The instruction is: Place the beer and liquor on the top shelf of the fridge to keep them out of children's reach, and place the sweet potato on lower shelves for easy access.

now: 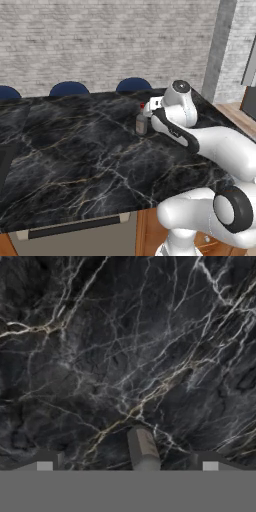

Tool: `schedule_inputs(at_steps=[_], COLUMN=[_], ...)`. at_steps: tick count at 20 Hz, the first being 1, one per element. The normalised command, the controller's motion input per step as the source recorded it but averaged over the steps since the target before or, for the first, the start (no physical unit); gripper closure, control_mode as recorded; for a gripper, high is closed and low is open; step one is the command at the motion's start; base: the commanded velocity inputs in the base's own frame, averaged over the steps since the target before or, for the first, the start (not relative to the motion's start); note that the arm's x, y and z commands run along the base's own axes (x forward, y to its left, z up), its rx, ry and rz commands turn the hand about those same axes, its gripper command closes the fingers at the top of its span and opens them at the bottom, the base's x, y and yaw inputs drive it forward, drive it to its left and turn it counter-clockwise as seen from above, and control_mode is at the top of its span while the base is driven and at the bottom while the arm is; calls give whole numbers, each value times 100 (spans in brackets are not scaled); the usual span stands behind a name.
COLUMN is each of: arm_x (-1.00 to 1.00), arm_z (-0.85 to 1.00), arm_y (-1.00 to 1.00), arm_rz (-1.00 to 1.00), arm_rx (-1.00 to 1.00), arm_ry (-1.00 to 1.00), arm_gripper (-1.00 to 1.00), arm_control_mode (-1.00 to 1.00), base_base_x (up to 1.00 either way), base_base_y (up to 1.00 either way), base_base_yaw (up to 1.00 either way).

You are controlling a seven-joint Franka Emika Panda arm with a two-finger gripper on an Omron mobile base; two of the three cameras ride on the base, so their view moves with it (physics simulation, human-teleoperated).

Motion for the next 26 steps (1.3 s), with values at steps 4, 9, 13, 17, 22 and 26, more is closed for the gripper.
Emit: schedule_inputs(at_steps=[4,9,13,17,22,26], arm_x=[42,29,23,26,33,39], arm_z=[-16,-13,-19,-24,-20,-13], arm_y=[0,0,0,0,0,0], arm_rz=[3,7,8,7,7,8], arm_rx=[0,-2,-5,-10,-11,-8], arm_ry=[-8,-15,-15,-5,0,0], arm_gripper=[-100,-100,-100,-100,-100,-100], arm_control_mode=[-100,-100,-100,-100,-100,-100], base_base_x=[0,0,0,0,0,0], base_base_y=[0,0,0,0,0,0], base_base_yaw=[0,0,0,0,0,0])
